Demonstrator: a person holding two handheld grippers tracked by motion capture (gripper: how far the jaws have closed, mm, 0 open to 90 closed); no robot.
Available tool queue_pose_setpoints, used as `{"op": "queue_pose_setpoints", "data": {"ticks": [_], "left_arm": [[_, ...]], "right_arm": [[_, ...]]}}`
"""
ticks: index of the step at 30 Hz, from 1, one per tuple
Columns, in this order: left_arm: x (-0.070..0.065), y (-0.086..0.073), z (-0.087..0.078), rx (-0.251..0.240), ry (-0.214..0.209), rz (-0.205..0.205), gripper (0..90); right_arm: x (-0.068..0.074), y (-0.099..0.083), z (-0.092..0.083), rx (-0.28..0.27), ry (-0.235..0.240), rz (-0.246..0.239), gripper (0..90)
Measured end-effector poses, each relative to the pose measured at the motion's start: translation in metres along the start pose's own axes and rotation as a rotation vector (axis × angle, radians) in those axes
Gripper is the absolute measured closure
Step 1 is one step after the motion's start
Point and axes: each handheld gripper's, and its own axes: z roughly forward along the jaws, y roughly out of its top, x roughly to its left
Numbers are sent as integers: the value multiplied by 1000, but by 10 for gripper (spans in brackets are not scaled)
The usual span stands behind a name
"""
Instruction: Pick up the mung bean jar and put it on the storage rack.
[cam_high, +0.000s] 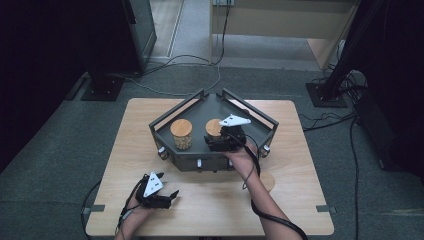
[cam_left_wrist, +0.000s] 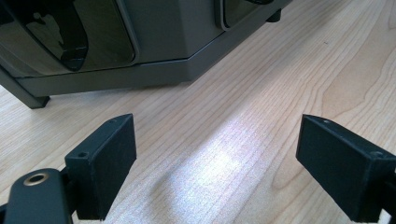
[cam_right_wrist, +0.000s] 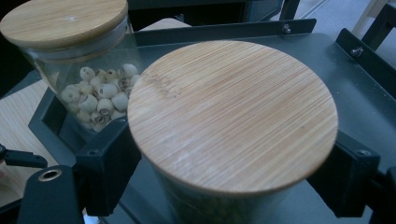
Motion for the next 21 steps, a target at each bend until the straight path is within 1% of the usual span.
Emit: {"op": "queue_pose_setpoints", "data": {"ticks": [3, 10, 21], "left_arm": [[0, 0, 0, -1, 0, -3, 121], [0, 0, 0, -1, 1, -3, 121], [-1, 0, 0, -2, 4, -6, 121]], "right_arm": [[0, -1, -3, -4, 2, -1, 174], [-1, -4, -10, -5, 8, 13, 171], [0, -12, -20, -14, 13, -2, 171]]}}
